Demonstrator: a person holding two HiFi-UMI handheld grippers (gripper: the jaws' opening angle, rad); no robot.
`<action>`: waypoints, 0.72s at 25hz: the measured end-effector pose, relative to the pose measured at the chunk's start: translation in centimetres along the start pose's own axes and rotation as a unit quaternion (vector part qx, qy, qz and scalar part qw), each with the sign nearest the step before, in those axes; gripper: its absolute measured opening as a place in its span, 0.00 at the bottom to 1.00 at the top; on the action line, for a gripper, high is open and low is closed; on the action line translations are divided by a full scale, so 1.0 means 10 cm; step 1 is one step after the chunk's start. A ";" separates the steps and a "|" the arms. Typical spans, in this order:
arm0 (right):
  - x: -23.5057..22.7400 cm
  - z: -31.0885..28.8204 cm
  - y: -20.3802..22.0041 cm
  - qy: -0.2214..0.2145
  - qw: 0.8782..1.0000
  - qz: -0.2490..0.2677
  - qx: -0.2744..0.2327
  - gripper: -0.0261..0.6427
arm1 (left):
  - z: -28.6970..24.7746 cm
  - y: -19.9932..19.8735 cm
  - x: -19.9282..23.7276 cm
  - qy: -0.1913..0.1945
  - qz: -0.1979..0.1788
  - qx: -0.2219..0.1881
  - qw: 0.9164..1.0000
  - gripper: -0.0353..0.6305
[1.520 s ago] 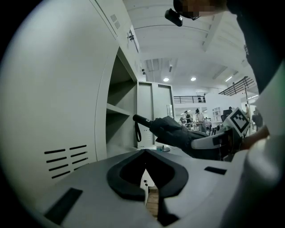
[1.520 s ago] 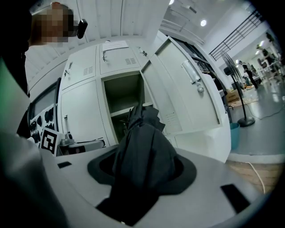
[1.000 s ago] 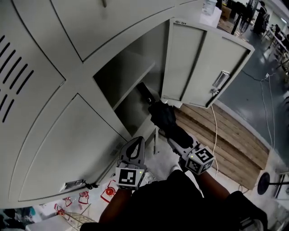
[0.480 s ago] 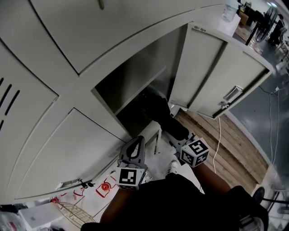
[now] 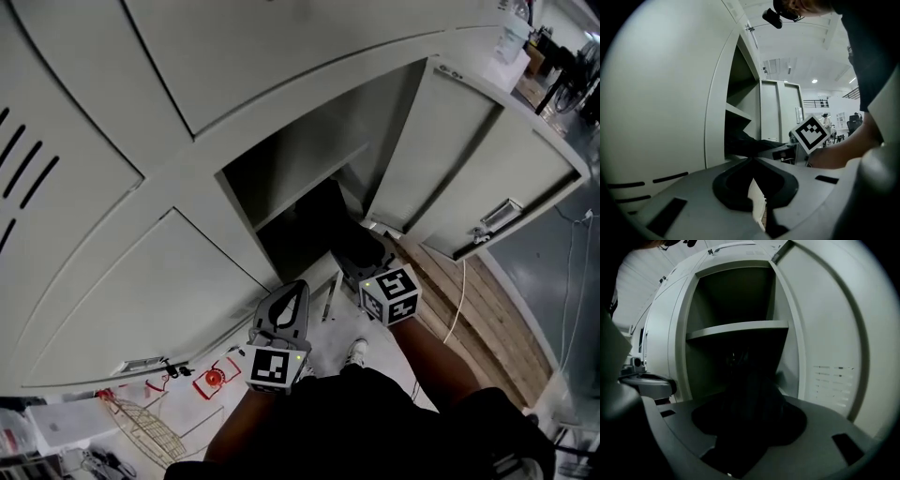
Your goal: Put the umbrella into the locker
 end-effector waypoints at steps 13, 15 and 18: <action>-0.04 -0.61 -0.01 -0.010 0.995 0.094 0.040 0.36 | 0.04 0.08 -0.10 -0.020 0.006 0.009 1.000 0.05; -0.04 -0.68 0.01 -0.010 0.994 0.095 0.054 0.36 | 0.04 0.07 -0.11 -0.024 0.006 0.008 1.000 0.05; -0.02 -0.77 0.02 -0.012 0.992 0.100 0.079 0.36 | 0.06 0.06 -0.11 -0.030 0.005 0.008 1.000 0.05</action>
Point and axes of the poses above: the fingertips, and each gripper's own axes: z backward along the fingers, x to its left, y out of its underside, the point moved 4 cm from there along z, backward along the fingers, and after that the axes turned 7 degrees about -x, right-handed, at the moved point
